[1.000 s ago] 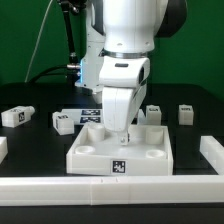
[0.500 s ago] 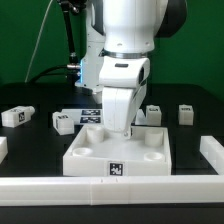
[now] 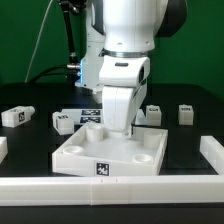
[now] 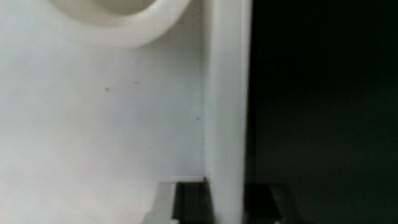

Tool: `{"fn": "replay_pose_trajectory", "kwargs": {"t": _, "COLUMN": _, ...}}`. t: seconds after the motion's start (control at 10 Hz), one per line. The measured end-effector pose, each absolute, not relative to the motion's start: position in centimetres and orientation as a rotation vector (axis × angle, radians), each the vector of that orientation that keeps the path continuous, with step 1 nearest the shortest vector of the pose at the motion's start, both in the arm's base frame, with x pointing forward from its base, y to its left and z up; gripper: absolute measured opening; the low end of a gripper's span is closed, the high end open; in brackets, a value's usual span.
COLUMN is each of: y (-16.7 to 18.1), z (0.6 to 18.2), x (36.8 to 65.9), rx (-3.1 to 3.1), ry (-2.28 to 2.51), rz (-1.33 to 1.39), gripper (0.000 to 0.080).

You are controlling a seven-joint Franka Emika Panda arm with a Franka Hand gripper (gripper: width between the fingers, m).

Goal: Assemble one leg

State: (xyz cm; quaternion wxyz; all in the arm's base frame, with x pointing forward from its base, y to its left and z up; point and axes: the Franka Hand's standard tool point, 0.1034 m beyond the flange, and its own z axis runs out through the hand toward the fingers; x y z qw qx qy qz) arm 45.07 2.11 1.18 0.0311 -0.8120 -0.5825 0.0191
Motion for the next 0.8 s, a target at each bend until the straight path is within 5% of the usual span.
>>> {"fn": "replay_pose_trajectory", "kwargs": {"t": 0.8, "y": 1.4, "z": 1.1, "x": 46.3, "rx": -2.276, "ry": -2.101, "rz": 0.035, "gripper": 0.0064}}
